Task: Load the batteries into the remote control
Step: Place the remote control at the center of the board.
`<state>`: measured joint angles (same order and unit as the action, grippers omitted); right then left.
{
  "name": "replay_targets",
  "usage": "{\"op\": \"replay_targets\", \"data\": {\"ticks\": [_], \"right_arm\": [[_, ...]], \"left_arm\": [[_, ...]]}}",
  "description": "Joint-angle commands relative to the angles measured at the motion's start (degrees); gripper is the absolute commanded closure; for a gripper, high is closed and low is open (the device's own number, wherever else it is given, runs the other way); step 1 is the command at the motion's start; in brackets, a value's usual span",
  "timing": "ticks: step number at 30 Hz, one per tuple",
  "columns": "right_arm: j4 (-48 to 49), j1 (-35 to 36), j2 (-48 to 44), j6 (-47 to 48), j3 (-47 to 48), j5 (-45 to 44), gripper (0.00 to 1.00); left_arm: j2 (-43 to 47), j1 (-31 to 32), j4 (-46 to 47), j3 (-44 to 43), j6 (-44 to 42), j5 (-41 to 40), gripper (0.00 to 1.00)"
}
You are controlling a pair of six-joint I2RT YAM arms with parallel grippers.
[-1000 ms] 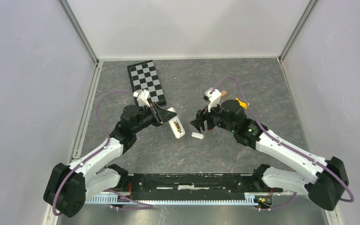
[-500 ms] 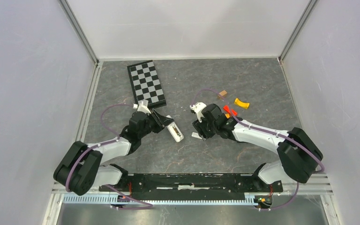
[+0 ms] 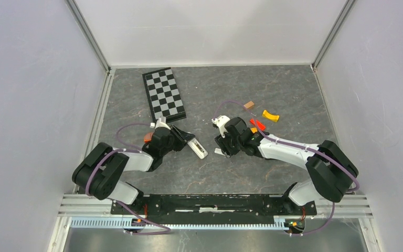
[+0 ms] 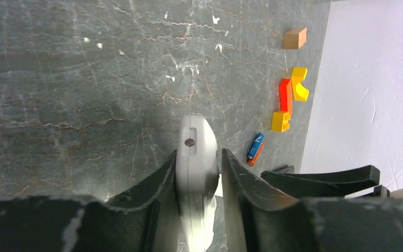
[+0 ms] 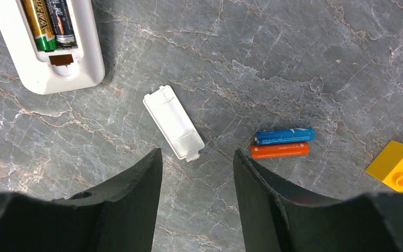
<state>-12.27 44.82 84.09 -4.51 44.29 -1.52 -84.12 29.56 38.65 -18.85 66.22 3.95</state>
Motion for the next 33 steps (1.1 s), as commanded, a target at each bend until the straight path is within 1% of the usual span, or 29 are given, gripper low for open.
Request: {"op": "replay_targets", "data": {"ticks": [1,7,10,11,16,19,20,21,25,29,33], "right_arm": [[2.93,-0.28,0.03,-0.48,-0.35,0.51,0.43],[3.02,-0.26,0.06,-1.39,-0.08,1.32,0.43],[3.22,-0.28,-0.32,-1.8,0.0,1.34,0.43],[3.31,-0.26,-0.41,-1.81,0.05,2.7,0.43],[3.0,-0.26,-0.51,-1.75,0.21,3.45,0.43],[1.65,-0.4,0.08,-2.9,0.84,2.32,0.44],[0.88,-0.39,0.4,-3.76,1.24,1.94,0.46],[-0.16,-0.39,0.82,-4.58,1.69,1.9,0.48],[-3.33,-0.51,1.95,-10.5,2.52,-1.99,0.57],[-5.38,-0.53,3.72,-16.47,2.73,-3.87,0.67],[-3.43,-0.52,4.4,-20.12,1.63,-4.21,0.69]], "left_arm": [[1.73,0.5,-1.69,0.78,3.05,-5.95,0.57],[9.08,1.02,-18.32,-1.4,1.36,-10.54,0.37],[11.99,1.04,-24.25,-2.23,0.57,-11.65,0.31],[12.72,1.02,-26.16,-2.45,0.37,-12.02,0.28],[15.85,1.1,-33.43,-3.02,-0.02,-12.74,0.17],[17.74,1.02,-36.58,-3.03,-0.77,-12.68,0.14],[18.49,1.04,-37.51,-2.85,-1.11,-12.72,0.07],[19.58,1.02,-38.2,-2.73,-1.61,-13.01,0.04],[24.65,1.04,-41.87,-2.71,-4.15,-15.4,0.02],[28.66,0.94,-44.92,-4.82,-8.43,-18.16,0.01],[30.86,0.86,-47.36,-8.66,-13.22,-19.78,0.0]]}}
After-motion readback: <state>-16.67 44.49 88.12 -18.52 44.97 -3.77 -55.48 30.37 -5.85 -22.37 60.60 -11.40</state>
